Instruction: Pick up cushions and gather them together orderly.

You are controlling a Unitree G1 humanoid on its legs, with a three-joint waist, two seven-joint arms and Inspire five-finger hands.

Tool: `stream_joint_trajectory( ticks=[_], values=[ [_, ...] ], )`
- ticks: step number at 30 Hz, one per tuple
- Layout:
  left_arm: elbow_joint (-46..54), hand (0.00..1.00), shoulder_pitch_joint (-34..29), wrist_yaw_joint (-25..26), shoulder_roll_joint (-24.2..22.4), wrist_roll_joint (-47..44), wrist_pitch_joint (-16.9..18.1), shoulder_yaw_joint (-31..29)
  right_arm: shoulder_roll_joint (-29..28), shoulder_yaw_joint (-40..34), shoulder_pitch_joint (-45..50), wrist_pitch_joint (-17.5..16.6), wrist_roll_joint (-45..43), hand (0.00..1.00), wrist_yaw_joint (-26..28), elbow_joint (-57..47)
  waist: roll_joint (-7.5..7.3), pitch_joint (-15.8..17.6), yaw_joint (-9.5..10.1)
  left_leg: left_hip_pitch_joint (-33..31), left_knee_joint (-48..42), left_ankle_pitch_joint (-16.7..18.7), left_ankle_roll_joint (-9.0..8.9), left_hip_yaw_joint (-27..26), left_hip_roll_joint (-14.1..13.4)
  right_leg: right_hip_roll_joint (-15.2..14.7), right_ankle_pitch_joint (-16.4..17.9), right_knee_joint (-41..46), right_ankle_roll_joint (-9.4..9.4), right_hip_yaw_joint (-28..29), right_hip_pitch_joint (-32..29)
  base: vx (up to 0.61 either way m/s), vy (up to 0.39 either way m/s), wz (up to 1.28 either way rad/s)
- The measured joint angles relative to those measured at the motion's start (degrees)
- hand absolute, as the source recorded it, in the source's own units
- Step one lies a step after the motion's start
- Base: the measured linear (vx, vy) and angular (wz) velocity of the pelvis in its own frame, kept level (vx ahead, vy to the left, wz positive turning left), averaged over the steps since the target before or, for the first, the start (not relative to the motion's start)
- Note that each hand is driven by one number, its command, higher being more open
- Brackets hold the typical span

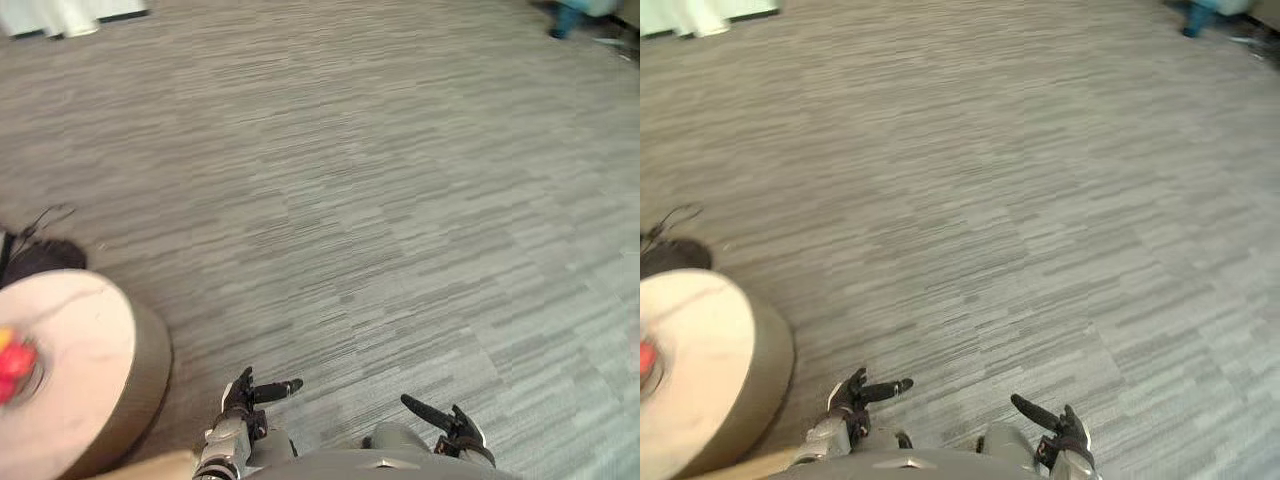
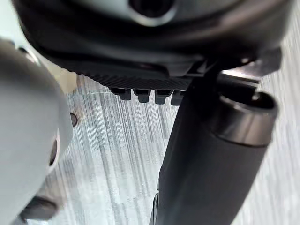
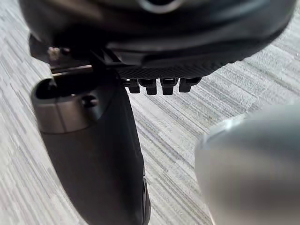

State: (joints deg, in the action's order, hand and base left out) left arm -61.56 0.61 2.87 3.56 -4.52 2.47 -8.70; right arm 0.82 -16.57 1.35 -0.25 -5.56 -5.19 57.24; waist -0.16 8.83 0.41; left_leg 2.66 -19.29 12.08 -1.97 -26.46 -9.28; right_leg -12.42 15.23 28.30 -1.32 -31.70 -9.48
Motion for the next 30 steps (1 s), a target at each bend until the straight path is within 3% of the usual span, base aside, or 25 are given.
stream_joint_trajectory(
  ticks=[1,2,3,5,6,7,9,10,11,12,13,14,15,16,17,18,20,21,23,25,26,27,28,29,30],
  values=[
    [-0.7,1.00,-0.2,0.0,-0.2,0.0,-0.2,0.7,0.7,0.0,-0.4,-0.2,0.1,1.00,-0.1,0.1,1.24,0.1,-0.11,0.0,-2.1,-0.3,0.04,-0.4,-1.0,0.9,-0.9,-0.8,-1.46,-1.1,0.9,0.29,-0.125,-1.23],
    [-0.5,1.00,-0.3,-0.5,-0.7,0.1,-0.4,1.6,1.3,0.1,-0.8,-0.1,0.6,1.00,-0.4,0.6,0.86,0.9,-0.04,-1.8,-6.3,2.4,-1.65,0.4,-1.1,0.9,-0.9,-2.8,-1.62,0.0,2.9,0.22,-0.094,-0.70],
    [-0.4,1.00,-0.2,-0.8,-0.6,0.0,-0.1,2.5,1.8,0.3,-1.2,-0.1,1.0,1.00,-0.6,1.7,0.67,1.0,0.01,-1.6,-2.3,4.9,-2.46,1.3,1.2,0.8,-0.9,-4.5,-1.61,1.9,4.2,0.12,-0.044,-0.55],
    [0.4,1.00,-0.4,-0.8,-0.3,0.1,0.2,4.0,2.7,0.3,-1.7,0.0,0.9,1.00,-1.3,3.7,0.44,1.1,0.01,-2.5,4.7,4.5,-0.52,2.0,4.1,0.8,-1.0,-6.2,-1.60,3.7,6.3,0.14,0.003,-0.62],
    [0.5,1.00,-0.9,-0.6,-0.3,0.1,0.3,4.3,2.9,0.4,-1.7,-0.1,0.9,1.00,-1.4,3.7,2.23,0.9,-0.10,-5.3,3.9,-2.3,0.99,1.9,1.9,3.7,-0.6,-6.6,-1.08,5.1,7.2,0.14,0.023,-0.83],
    [0.5,1.00,-1.0,-0.6,0.0,0.1,0.3,4.7,3.2,0.5,-1.8,-0.3,0.9,1.00,-1.3,3.7,2.78,1.2,-0.07,-6.2,1.3,-2.8,0.00,1.5,0.4,4.9,-0.4,-6.9,-0.69,5.6,7.8,0.16,-0.011,-0.91],
    [0.5,1.00,-0.5,-0.7,1.2,0.5,-0.2,5.6,1.4,1.0,-1.5,-0.7,0.4,1.00,-1.3,3.3,1.51,2.1,-0.21,-8.1,-10.1,-2.1,-0.57,1.8,-3.2,6.4,0.2,-9.3,0.67,8.5,10.7,0.13,-0.059,-0.72],
    [0.7,1.00,-0.2,-0.7,1.3,0.6,-0.2,5.2,1.1,1.1,-0.5,-0.6,-0.2,1.00,-1.2,2.7,1.58,2.4,0.09,-10.0,-19.1,-2.4,-0.11,3.2,-5.6,7.8,0.1,-11.3,0.60,10.8,12.9,0.15,-0.041,-0.73],
    [0.9,1.00,-0.1,-0.4,1.9,0.8,0.2,5.2,0.9,1.0,0.0,-0.7,-0.4,1.00,-1.4,2.0,1.86,2.7,0.31,-12.4,-25.0,-3.4,1.47,5.7,-6.4,8.3,0.2,-12.8,0.53,12.2,15.0,0.16,-0.011,-0.77],
    [1.0,1.00,-0.1,-0.5,1.8,0.7,0.5,5.1,1.0,0.8,0.4,-0.8,-0.6,1.00,-1.5,1.9,1.47,3.0,0.47,-13.0,-27.0,-2.2,1.21,7.5,-6.0,8.4,0.4,-13.5,0.34,13.5,16.0,0.21,0.045,-0.82],
    [1.4,1.00,0.0,-0.6,0.7,0.6,0.6,5.1,2.2,0.4,0.7,-0.5,-1.3,1.00,-1.9,2.2,2.03,3.5,0.49,-13.5,-24.8,3.8,0.01,12.1,-2.0,7.7,0.3,-14.9,0.38,16.4,17.8,0.20,0.095,-0.99],
    [2.4,1.00,0.0,-1.0,0.3,0.7,0.8,5.2,2.5,-0.4,0.6,-0.4,-1.3,1.00,-2.4,2.4,1.96,4.1,0.64,-15.1,-19.8,5.0,0.36,14.8,2.0,6.5,0.4,-15.7,0.32,18.8,18.2,0.23,0.163,-0.92],
    [2.8,1.00,0.0,-1.0,0.3,0.7,0.8,5.1,2.5,-0.4,0.6,-0.4,-1.3,1.00,-2.5,2.3,1.83,4.3,0.70,-15.5,-18.4,5.0,0.43,15.3,2.7,6.3,0.4,-15.8,0.30,19.5,18.2,0.19,0.167,-1.02],
    [4.1,1.00,0.0,-0.8,0.0,0.5,0.8,4.8,2.5,-0.4,0.4,-0.4,-1.3,1.00,-2.5,2.3,1.72,5.0,1.45,-17.4,-11.2,3.5,-0.24,18.3,6.0,5.4,1.0,-16.5,0.35,22.8,18.1,0.26,0.245,-1.24],
    [4.2,1.00,-0.1,-0.7,-0.7,0.5,1.1,4.0,2.6,-0.2,0.5,-0.4,-1.3,1.00,-2.5,2.3,2.87,5.1,2.44,-17.4,-2.3,-0.5,-2.23,21.6,6.8,6.0,1.9,-16.6,2.12,26.2,17.8,0.23,0.209,-1.74],
    [3.9,1.00,-0.3,-0.5,-1.6,-0.4,1.2,2.4,2.6,-0.2,0.6,-0.3,-1.3,1.00,-2.5,2.7,3.75,4.9,3.06,-16.1,-2.0,-6.2,-1.46,22.0,6.9,6.4,2.6,-16.3,3.78,29.6,18.1,0.31,0.221,-1.48],
    [4.0,1.00,0.0,-0.5,-0.8,0.1,1.2,2.7,1.1,-0.3,0.7,0.1,-1.6,1.00,-2.2,2.5,1.20,4.0,2.30,-15.5,-3.5,-1.8,-0.44,20.4,8.6,5.0,2.7,-15.3,4.07,34.5,17.6,0.28,0.104,-0.81],
    [4.1,1.00,0.0,-0.6,-0.6,0.2,1.2,2.7,0.9,-0.4,0.7,0.1,-1.6,1.00,-2.2,2.5,0.92,3.9,2.29,-15.5,-4.2,-1.1,0.06,20.4,8.9,4.8,2.9,-14.4,4.37,35.2,17.3,0.26,0.075,-0.40],
    [4.0,1.00,-0.7,-0.7,-0.2,0.1,0.7,2.1,0.0,-0.4,2.2,0.2,-1.2,1.00,-2.2,1.3,-0.66,2.9,3.18,-11.6,-4.5,2.0,0.94,16.5,8.9,3.9,4.3,-3.9,6.84,39.0,13.8,0.44,0.093,-0.78],
    [4.1,1.00,-1.9,-0.4,0.0,-0.1,0.5,0.9,-0.2,-0.3,2.4,0.0,-1.1,1.00,-1.6,0.3,-1.09,2.5,3.18,-7.3,-3.8,3.9,1.86,13.6,8.8,3.1,2.9,9.8,10.84,38.6,8.9,0.44,0.052,-0.90],
    [4.1,1.00,-2.1,-0.3,0.0,0.0,0.5,1.1,-0.1,-0.3,2.3,0.0,-1.1,1.00,-1.4,-0.4,-1.22,2.5,3.02,-4.6,-3.0,4.9,2.39,12.4,8.8,2.0,-0.3,20.0,15.75,37.6,4.5,0.45,0.004,-0.76],
    [3.9,1.00,-2.3,-0.3,0.1,0.0,0.3,1.7,-0.2,-0.9,1.7,0.0,-1.1,1.00,-1.1,-1.0,-1.12,2.6,2.00,0.3,-1.1,5.9,2.38,11.4,8.7,-0.5,-0.6,31.5,13.62,32.7,-0.8,0.46,-0.021,-0.65],
    [3.9,1.00,-2.3,-0.3,0.0,0.0,0.2,1.8,-0.1,-1.0,1.7,0.0,-0.9,1.00,-1.1,-1.4,-1.05,2.6,1.77,1.7,-0.3,5.9,2.41,11.4,8.7,-1.1,0.1,33.0,12.28,30.7,-1.8,0.50,-0.070,-0.66],
    [3.9,1.00,-2.4,-0.3,-0.4,0.0,-0.1,1.9,0.1,-1.0,1.5,-0.3,-0.4,1.00,-1.0,-2.5,-0.01,2.8,1.45,6.4,2.8,5.9,2.41,10.2,7.2,-1.4,2.6,34.2,7.78,24.2,-5.1,0.41,-0.081,-0.53],
    [3.9,1.00,-2.4,-0.3,-0.4,0.0,-0.1,2.5,0.5,-0.7,1.3,-0.6,-0.1,1.00,-0.9,-2.5,0.72,2.9,1.45,8.4,3.9,5.9,2.39,9.2,6.1,-1.0,3.7,32.9,5.66,21.3,-6.6,0.64,-0.197,-0.71]
  ],
)
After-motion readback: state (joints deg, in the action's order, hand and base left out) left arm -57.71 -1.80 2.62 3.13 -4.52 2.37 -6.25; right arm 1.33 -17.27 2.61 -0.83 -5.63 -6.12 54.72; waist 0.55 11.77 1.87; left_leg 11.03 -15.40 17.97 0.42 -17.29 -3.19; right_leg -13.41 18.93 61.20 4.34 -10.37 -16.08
